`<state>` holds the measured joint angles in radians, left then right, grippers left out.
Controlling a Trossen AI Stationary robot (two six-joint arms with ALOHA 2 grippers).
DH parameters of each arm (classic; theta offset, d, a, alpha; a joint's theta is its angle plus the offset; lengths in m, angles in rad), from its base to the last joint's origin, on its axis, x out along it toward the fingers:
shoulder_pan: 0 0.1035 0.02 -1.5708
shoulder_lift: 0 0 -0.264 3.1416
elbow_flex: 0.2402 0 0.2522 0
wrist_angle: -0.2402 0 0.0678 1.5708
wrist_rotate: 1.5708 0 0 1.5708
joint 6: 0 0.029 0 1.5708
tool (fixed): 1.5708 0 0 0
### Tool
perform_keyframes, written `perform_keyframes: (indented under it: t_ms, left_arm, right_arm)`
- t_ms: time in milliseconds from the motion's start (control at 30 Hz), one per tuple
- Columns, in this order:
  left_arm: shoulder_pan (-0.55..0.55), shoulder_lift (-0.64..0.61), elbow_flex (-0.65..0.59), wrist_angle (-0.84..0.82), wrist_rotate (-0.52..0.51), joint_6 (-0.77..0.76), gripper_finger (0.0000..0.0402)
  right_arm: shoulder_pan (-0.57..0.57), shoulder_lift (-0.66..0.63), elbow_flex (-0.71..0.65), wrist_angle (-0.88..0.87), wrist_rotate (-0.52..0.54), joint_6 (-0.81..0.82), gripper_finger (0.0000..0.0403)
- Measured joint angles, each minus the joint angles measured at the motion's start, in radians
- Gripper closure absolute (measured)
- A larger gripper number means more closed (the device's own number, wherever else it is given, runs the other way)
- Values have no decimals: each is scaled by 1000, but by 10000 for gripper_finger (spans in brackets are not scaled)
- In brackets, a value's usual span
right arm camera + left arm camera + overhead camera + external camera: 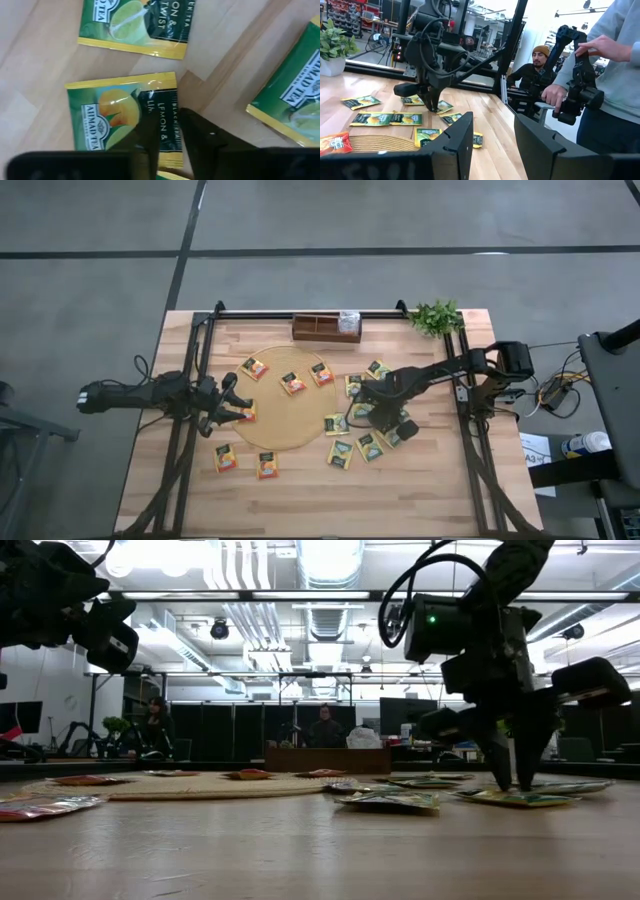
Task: Pick & Place Tea
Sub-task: Put the yellow tea bag into the middle section of the wooden organizer
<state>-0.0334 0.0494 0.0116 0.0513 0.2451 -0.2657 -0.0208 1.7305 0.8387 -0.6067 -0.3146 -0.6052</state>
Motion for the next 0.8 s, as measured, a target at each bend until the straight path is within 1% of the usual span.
perform_keyframes:
  t_ms: [100, 167, 333, 433, 533, 800]
  left_arm:
    - [0, 0, 0, 0, 0, 0, 264]
    - [0, 0, 0, 0, 0, 0, 264]
    - [0, 0, 0, 0, 0, 0, 264]
    - [0, 0, 0, 0, 0, 0, 264]
    - [0, 0, 0, 0, 0, 0, 264]
    - [0, 0, 0, 0, 0, 0, 264]
  right_arm:
    - [-1, 1, 0, 4, 3, -1, 373]
    - [-1, 1, 0, 6, 4, -2, 389]
    - [-1, 1, 0, 8, 3, 10, 394]
    - [-4, -4, 10, -1, 2, 48, 394]
    - [-10, -17, 38, -24, -14, 82, 394]
    - [-10, -74, 117, -109, -26, 71, 395]
